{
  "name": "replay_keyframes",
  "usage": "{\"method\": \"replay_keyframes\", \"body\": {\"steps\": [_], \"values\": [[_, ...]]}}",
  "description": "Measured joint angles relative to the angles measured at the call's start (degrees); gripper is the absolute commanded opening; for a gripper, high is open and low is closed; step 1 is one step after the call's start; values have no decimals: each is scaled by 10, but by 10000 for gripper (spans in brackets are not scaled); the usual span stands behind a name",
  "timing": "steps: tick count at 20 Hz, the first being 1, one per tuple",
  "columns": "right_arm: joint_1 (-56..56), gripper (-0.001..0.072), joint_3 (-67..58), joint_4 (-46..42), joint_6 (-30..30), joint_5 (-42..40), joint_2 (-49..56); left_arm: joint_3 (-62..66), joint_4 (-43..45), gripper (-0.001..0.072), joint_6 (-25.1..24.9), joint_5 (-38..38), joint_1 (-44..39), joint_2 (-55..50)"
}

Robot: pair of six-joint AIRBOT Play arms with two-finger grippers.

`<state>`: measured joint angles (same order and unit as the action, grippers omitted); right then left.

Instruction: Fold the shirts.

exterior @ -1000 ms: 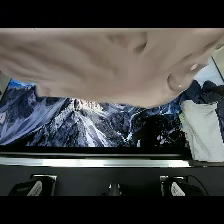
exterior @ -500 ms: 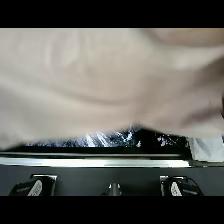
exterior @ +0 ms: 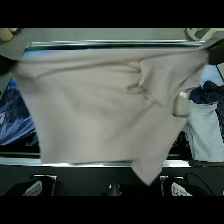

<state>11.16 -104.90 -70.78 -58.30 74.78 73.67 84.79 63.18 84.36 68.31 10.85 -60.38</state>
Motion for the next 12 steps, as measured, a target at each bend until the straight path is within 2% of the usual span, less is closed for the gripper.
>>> {"method": "replay_keyframes", "body": {"steps": [4,9,10,11,12], "values": [[-52,12,1,-3,-24,-35,171,-80,9,24,-14,-68,-9,-127],[-92,15,1,42,-64,-129,282,-88,-12,26,-19,-118,-11,-252],[-97,105,1,51,-73,-142,294,-88,-21,87,-19,-123,-12,-267],[-101,358,1,57,-78,-148,306,-88,-30,321,-20,-125,-12,-280],[-103,486,1,61,-83,-150,313,-87,-37,623,-20,-129,-14,-287]]}}
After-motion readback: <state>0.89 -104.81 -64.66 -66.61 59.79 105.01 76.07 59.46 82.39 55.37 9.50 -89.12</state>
